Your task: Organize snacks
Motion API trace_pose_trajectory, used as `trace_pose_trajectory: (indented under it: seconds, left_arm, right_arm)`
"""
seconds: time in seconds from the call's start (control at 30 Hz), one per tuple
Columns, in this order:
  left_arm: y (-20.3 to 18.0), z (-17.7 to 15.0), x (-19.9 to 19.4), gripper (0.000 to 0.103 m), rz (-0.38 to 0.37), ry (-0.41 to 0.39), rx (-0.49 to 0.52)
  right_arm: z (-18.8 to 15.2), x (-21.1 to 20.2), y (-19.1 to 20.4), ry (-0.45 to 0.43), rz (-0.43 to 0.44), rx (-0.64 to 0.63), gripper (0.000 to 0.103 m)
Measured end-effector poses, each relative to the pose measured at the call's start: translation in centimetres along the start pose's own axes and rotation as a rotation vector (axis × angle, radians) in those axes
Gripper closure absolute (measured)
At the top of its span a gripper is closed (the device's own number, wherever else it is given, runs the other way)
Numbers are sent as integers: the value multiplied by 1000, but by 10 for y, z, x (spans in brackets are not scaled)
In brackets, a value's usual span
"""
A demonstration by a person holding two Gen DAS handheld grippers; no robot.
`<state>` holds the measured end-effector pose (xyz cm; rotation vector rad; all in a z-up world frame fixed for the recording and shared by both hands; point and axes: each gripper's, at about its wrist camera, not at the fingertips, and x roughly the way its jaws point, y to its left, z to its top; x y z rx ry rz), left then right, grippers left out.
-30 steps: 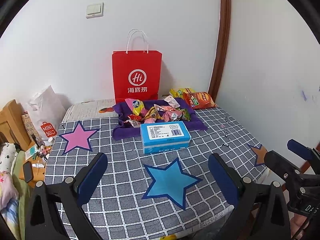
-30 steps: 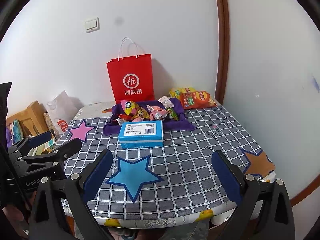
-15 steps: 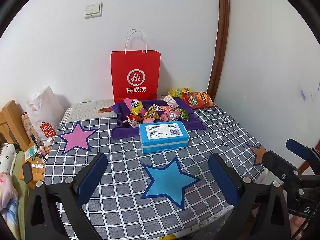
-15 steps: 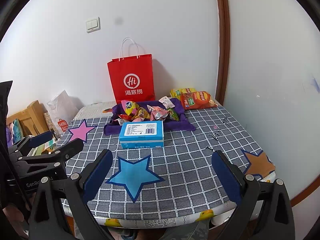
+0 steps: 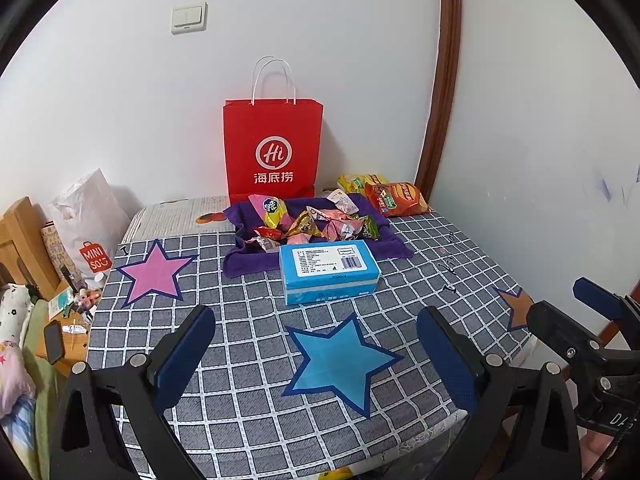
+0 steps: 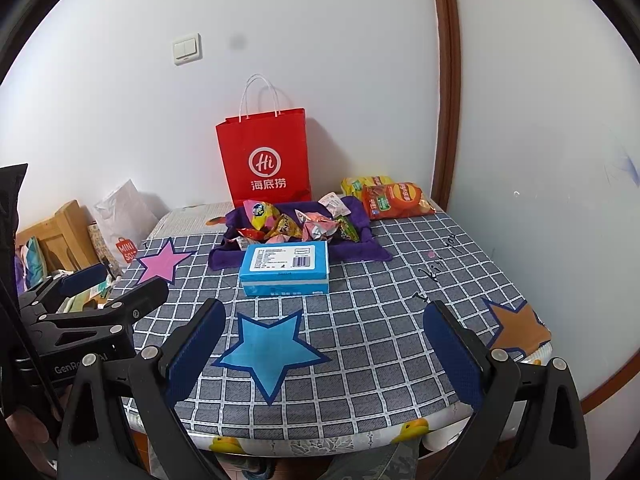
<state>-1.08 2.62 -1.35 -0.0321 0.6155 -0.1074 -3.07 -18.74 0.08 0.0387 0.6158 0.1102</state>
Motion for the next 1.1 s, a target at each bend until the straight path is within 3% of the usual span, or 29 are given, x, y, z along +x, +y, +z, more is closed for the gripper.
trace_pose_trajectory:
  seconds: [1.1]
  left_arm:
    - [5,2,-1,1,3,-13,-7]
  right_arm:
    - [-1,-4,4,-19,28,-9,5]
